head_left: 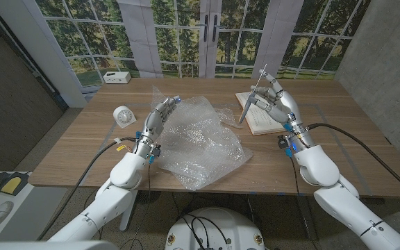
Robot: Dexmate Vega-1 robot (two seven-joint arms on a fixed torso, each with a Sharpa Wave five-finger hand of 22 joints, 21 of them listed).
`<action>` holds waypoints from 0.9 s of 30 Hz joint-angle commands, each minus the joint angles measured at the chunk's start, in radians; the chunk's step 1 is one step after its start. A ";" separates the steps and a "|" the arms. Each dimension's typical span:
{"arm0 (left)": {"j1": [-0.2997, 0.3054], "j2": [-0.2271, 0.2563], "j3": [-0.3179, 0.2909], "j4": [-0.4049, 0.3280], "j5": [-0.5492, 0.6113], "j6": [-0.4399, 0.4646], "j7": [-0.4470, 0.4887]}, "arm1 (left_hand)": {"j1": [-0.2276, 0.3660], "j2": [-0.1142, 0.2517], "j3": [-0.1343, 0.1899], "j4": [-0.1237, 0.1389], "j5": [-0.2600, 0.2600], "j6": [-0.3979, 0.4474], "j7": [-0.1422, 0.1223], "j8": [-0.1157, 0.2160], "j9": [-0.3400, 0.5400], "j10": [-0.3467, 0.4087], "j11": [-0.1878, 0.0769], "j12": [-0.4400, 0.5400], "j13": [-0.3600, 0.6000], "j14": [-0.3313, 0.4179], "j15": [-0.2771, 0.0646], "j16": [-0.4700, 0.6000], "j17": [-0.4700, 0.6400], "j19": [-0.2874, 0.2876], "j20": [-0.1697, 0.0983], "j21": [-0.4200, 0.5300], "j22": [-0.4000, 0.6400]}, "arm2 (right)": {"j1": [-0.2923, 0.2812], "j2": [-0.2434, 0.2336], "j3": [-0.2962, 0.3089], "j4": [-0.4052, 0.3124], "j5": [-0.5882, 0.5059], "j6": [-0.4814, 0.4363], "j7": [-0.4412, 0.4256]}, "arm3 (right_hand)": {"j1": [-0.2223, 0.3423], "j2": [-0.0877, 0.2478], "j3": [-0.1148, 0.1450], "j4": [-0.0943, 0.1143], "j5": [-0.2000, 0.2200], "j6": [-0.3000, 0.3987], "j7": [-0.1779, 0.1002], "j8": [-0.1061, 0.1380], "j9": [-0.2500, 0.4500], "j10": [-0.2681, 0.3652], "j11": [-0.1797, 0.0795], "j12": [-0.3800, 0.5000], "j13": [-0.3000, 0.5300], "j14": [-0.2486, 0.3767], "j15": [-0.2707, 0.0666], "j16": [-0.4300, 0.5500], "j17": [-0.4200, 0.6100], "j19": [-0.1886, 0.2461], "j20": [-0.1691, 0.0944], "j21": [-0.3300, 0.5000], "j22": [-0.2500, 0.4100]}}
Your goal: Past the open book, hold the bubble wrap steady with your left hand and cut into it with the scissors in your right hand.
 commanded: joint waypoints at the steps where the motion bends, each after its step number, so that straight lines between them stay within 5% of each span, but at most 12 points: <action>1: 0.000 0.007 0.004 -0.002 -0.009 0.010 -0.011 | 0.006 -0.003 0.006 0.000 -0.003 0.007 -0.003 -0.005 0.001 0.011 0.001 0.000 0.004 0.004 0.001 -0.005 0.000 0.004 0.005 -0.001 0.003 | -0.003 0.011 -0.019 -0.002 -0.019 0.008 -0.019 | 0.010 0.011 0.005 0.001 0.008 0.018 -0.003 0.004 0.001 0.130 -0.115 0.021 0.071 0.009 -0.168 0.000 0.005 0.007 0.001 0.004 0.003; 27: -0.007 0.013 0.015 0.007 -0.022 0.006 -0.039 | 0.006 -0.004 0.009 0.001 -0.003 -0.048 -0.009 -0.036 0.002 0.004 0.017 -0.011 0.006 0.005 0.025 -0.006 0.000 0.005 0.010 -0.001 0.003 | 0.002 0.008 -0.048 -0.028 -0.025 0.007 -0.009 | 0.007 0.012 0.005 0.002 0.015 0.027 -0.006 0.004 0.001 0.131 -0.115 0.023 0.070 0.012 -0.169 0.001 0.009 0.007 -0.001 0.005 0.003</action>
